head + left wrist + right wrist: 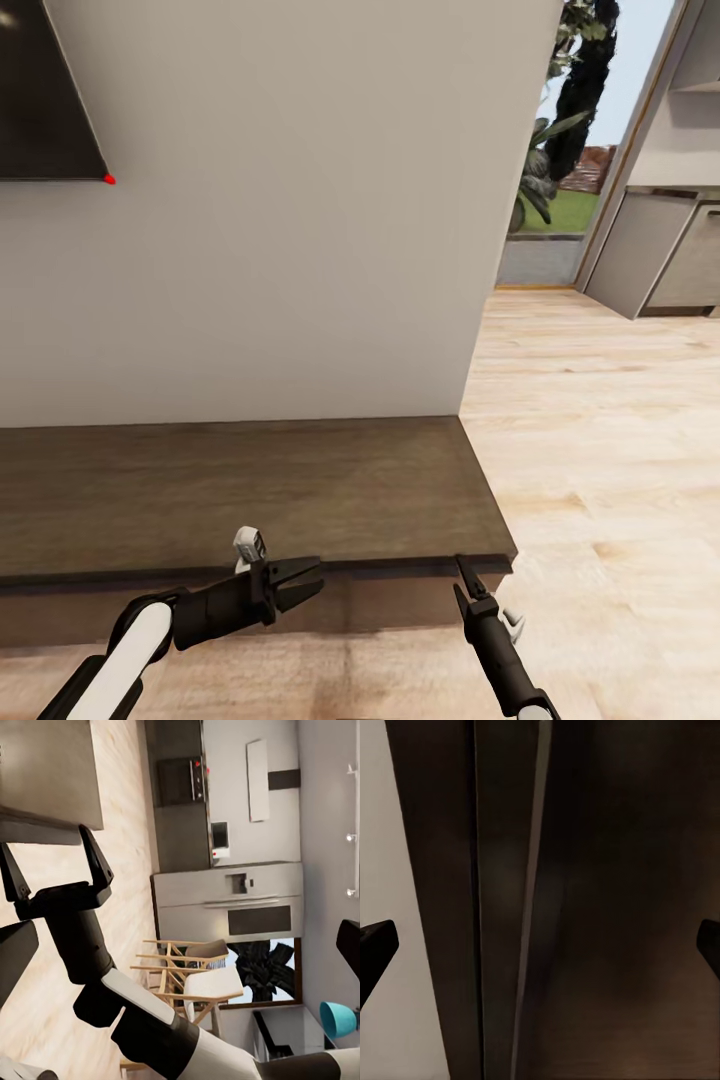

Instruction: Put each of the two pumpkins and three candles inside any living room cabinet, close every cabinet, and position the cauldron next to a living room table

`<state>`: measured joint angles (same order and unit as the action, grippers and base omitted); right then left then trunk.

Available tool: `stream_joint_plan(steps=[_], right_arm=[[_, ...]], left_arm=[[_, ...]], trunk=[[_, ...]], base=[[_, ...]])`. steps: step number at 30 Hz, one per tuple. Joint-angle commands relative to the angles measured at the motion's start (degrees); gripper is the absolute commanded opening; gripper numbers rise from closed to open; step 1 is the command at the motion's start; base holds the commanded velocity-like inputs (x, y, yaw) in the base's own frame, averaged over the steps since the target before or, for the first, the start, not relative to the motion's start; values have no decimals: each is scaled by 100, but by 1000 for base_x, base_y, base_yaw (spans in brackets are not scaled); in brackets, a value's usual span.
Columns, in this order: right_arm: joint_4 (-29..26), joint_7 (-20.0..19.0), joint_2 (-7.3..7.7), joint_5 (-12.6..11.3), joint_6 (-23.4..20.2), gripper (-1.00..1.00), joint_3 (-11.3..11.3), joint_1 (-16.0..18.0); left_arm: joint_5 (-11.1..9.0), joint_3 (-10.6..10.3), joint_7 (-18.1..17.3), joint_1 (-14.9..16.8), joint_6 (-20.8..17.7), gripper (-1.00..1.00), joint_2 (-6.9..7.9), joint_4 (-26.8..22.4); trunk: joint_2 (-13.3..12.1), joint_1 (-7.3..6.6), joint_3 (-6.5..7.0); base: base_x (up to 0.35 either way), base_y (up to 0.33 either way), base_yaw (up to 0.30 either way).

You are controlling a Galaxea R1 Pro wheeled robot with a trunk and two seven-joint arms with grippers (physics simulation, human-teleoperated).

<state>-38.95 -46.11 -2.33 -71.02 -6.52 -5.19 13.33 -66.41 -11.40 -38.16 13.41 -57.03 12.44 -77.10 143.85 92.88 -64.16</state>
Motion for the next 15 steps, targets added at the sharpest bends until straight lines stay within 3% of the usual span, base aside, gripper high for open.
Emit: stream_joint_plan(steps=[1,15], right_arm=[[2,-21,-5,-44,-60,100,-18,3],[2,-21,-5,-44,-60,100,-18,3]], left_arm=[[-4,-1,-16,4,-18,100,4,2],[-4,7,-16,4,-18,100,4,-33]], trunk=[[2,0,-5],[2,0,-5]], base=[[81,0,0],[39,0,0]])
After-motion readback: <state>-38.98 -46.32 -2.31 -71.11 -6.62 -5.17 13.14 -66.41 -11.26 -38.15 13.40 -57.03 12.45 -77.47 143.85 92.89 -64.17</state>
